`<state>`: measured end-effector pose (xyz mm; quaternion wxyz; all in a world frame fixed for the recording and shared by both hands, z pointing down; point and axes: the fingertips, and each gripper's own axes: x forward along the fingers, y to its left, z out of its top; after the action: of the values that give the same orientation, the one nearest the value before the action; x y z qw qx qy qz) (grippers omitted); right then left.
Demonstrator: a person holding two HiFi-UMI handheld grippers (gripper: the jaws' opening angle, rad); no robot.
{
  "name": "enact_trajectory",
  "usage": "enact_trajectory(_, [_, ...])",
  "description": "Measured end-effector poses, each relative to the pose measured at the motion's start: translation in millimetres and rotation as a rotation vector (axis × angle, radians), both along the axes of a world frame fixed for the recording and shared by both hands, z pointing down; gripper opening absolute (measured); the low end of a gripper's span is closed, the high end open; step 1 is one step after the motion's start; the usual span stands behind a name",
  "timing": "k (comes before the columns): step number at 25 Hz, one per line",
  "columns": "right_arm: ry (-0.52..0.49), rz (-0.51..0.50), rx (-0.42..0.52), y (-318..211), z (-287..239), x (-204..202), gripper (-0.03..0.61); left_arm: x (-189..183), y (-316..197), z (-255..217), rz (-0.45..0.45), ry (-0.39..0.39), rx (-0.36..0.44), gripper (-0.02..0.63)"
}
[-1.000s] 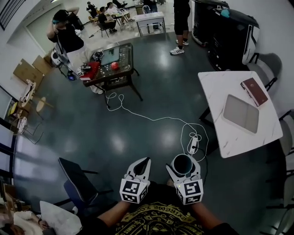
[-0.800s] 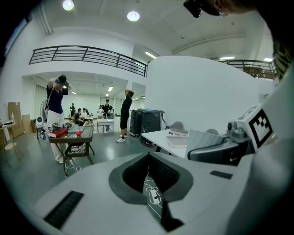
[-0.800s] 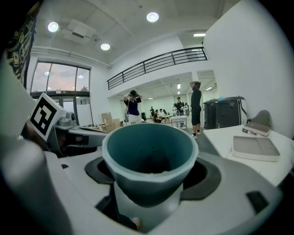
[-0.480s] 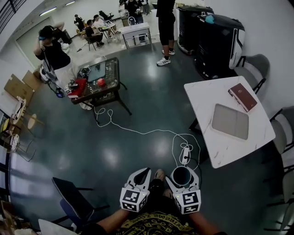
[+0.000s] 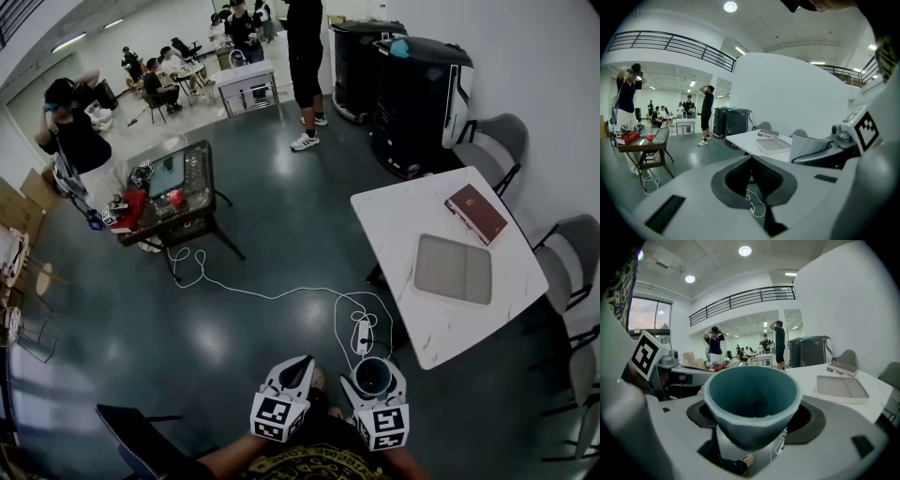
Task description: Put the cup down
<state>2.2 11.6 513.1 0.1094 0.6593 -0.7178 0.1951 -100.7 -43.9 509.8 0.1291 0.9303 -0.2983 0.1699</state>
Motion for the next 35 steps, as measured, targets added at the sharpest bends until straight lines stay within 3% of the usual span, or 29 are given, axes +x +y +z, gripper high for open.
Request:
enact_trajectory(17, [0.075, 0.255, -0.004, -38.1, -19.4, 69.0, 0.379, 85.4, -74.1, -15.0, 0.248, 0.08, -0.014, 0.009])
enact_trajectory(29, [0.096, 0.409, 0.0, -54.7, -23.9, 88.0, 0.38, 113.8, -89.6, -5.4, 0.415, 0.102, -0.039, 0.009])
enact_trajectory(35, [0.101, 0.435, 0.002, -55.9, -25.2, 95.9, 0.38, 125.1, -93.2, -6.9, 0.443, 0.104, -0.038, 0.009])
